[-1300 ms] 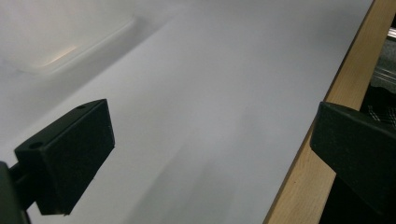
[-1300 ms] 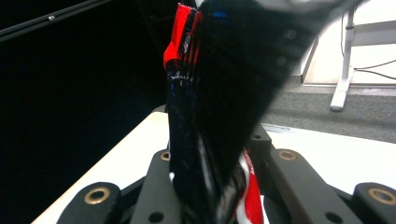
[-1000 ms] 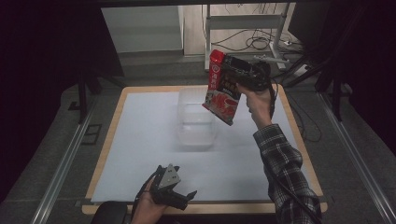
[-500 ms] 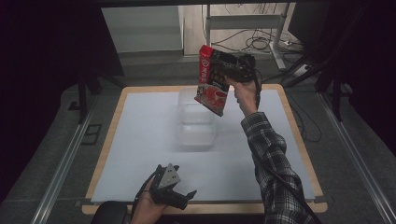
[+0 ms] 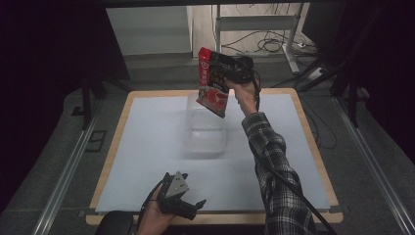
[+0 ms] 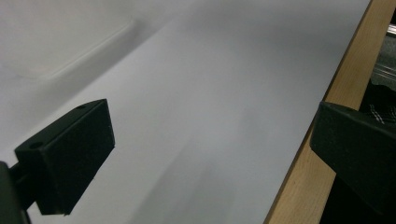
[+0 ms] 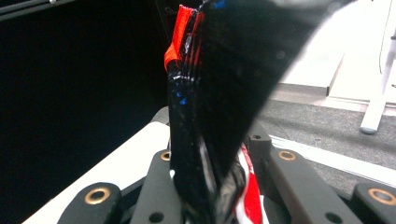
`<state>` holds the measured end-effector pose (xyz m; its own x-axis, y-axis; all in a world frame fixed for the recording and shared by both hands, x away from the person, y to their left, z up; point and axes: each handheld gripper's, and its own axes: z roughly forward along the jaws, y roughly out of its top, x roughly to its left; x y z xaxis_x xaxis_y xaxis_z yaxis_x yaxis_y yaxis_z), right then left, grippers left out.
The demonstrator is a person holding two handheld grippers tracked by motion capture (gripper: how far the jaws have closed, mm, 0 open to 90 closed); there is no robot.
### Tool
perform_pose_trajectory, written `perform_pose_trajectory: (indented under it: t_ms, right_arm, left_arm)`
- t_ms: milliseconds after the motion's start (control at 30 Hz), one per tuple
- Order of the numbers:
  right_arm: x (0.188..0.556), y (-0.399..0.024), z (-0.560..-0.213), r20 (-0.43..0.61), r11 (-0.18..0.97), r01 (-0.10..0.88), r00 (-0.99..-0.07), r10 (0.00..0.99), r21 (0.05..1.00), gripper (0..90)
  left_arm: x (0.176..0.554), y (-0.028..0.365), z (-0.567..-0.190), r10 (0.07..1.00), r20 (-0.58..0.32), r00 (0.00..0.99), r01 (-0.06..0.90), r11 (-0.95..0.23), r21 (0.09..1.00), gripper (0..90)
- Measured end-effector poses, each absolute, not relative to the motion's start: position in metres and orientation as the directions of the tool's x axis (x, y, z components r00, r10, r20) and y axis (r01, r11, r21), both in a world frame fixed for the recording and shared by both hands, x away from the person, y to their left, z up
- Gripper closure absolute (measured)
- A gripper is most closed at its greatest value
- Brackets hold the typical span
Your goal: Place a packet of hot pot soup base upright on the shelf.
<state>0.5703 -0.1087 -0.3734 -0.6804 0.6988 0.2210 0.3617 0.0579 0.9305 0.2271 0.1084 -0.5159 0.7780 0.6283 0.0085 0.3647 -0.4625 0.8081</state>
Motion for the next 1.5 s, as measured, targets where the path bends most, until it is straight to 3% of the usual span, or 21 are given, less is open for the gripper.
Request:
perform_pose_trajectory:
  t_ms: [700,1133,1500]
  right_arm:
    - [0.57,-0.096,-0.423,0.21,0.143,0.409,-0.7,0.683,0.901,70.9]
    - [0.563,-0.104,-0.414,0.13,0.212,0.382,-0.697,0.705,0.9,39.9]
    - [0.558,-0.105,-0.414,0.094,0.266,0.386,-0.701,0.706,0.883,28.6]
  left_arm:
    - [0.227,0.108,-0.517,0.625,-0.004,0.781,0.37,-0.458,0.808,0.0]
    - [0.227,0.107,-0.519,0.621,0.007,0.784,0.355,-0.458,0.815,0.0]
    - [0.228,0.108,-0.519,0.62,0.006,0.785,0.352,-0.453,0.819,0.0]
